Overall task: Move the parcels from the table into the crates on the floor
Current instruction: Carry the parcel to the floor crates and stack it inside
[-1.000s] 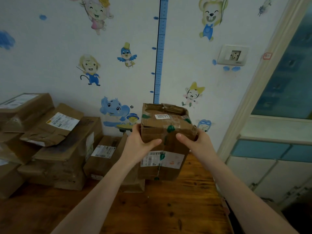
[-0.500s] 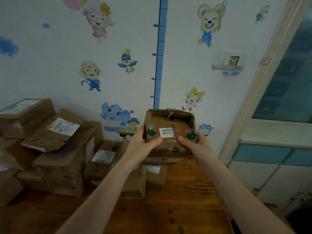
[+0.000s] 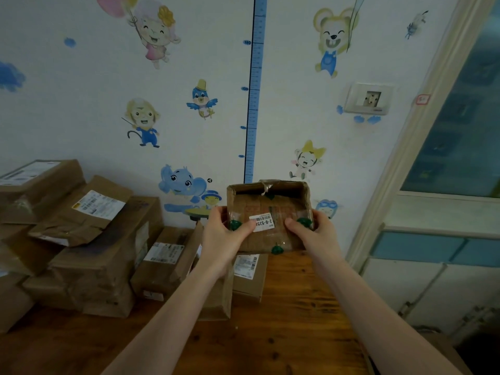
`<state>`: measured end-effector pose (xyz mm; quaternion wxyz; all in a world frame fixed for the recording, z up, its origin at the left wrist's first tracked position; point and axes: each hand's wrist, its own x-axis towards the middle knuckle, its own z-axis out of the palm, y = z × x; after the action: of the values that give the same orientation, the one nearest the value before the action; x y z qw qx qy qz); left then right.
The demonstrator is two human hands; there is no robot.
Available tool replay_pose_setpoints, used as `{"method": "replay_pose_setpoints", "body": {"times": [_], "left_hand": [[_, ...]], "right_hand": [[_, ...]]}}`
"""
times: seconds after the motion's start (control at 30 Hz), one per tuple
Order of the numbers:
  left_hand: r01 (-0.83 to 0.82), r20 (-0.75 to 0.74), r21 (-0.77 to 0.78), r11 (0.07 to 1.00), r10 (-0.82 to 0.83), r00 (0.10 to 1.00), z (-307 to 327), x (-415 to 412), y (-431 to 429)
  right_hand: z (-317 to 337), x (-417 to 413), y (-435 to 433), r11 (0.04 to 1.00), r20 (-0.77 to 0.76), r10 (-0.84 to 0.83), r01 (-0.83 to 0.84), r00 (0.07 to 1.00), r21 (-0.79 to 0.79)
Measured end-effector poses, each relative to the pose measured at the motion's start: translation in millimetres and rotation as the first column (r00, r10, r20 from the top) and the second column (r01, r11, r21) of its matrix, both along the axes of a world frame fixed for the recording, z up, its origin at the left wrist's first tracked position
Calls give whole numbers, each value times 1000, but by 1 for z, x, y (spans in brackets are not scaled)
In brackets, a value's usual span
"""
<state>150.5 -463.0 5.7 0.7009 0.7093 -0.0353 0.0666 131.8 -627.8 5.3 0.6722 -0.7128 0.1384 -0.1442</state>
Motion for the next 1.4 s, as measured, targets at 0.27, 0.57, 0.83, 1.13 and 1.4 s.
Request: {"method": "replay_pose_setpoints", "body": {"times": [0.27, 0.57, 0.83, 1.13, 1.4], "left_hand": [[-42, -27, 67, 997, 44, 999, -5, 6, 2], [-8, 26, 130, 991, 5, 1000, -5, 10, 6], [-7, -58, 178, 984, 18, 998, -1, 12, 5], [17, 38, 291, 957, -29, 999, 1, 14, 3], [-3, 138, 342, 940, -47, 989, -2, 11, 3]], "right_hand": [[-6, 1, 4, 1000, 20, -5, 5, 1000, -4], [-4, 8, -1, 997, -66, 23, -28, 998, -70], [-5, 10, -5, 989, -87, 34, -46, 996, -138], [-9, 6, -8, 976, -50, 6, -16, 999, -219], [-6, 5, -7, 961, -31, 40, -47, 999, -274]]}}
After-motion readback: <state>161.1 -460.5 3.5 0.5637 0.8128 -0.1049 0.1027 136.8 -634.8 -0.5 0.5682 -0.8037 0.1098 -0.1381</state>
